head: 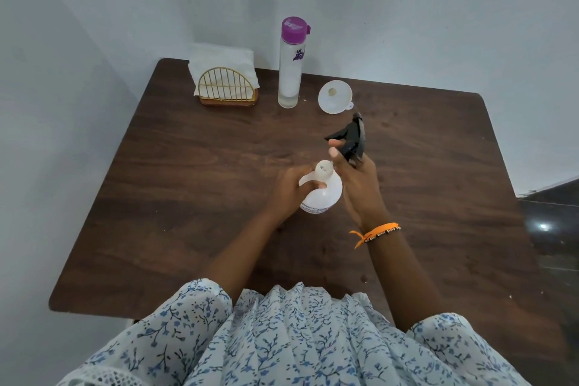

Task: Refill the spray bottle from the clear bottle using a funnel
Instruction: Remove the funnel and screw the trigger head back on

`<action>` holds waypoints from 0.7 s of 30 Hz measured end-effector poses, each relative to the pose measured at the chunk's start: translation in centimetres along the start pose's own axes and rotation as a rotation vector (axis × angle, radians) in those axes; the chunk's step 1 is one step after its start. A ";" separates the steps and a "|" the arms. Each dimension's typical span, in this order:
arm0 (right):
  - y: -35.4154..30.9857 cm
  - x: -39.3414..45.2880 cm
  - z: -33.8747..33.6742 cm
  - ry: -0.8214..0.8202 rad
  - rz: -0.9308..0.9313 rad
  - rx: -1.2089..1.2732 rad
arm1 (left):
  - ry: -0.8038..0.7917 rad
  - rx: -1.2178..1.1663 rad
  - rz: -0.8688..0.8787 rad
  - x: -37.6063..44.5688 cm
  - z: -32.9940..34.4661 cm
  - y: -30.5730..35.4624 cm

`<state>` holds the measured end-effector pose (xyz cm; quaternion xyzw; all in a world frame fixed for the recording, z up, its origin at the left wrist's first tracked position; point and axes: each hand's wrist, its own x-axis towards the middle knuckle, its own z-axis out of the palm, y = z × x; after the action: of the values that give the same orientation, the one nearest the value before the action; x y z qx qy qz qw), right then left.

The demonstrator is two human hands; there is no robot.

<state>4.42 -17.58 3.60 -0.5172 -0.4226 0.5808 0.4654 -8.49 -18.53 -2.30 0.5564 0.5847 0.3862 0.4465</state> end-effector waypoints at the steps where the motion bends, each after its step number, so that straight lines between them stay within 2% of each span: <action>1: -0.1 0.0 -0.1 0.005 -0.005 -0.011 | 0.000 0.001 0.003 0.0 0.1 -0.1; 5: -0.4 0.5 -0.8 0.001 -0.080 -0.168 | 0.004 -0.002 -0.008 -0.1 0.0 0.3; 11: 0.3 1.3 -2.4 -0.236 -0.152 -0.604 | 0.011 -0.009 -0.016 -0.1 0.0 0.4; 13: 0.8 1.2 -2.5 -0.272 -0.176 -0.666 | 0.009 0.014 -0.009 0.0 -0.1 0.5; 16: 0.7 1.3 -2.9 -0.242 -0.230 -0.729 | -0.001 0.007 0.006 -0.1 -0.2 0.8; 21: 0.3 2.1 -3.3 -0.351 -0.249 -0.751 | -0.014 -0.022 -0.020 -0.1 -0.3 0.7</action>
<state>7.61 -15.53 2.55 -0.4890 -0.7365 0.4053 0.2327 -8.53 -18.59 -1.55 0.5484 0.5829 0.3843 0.4603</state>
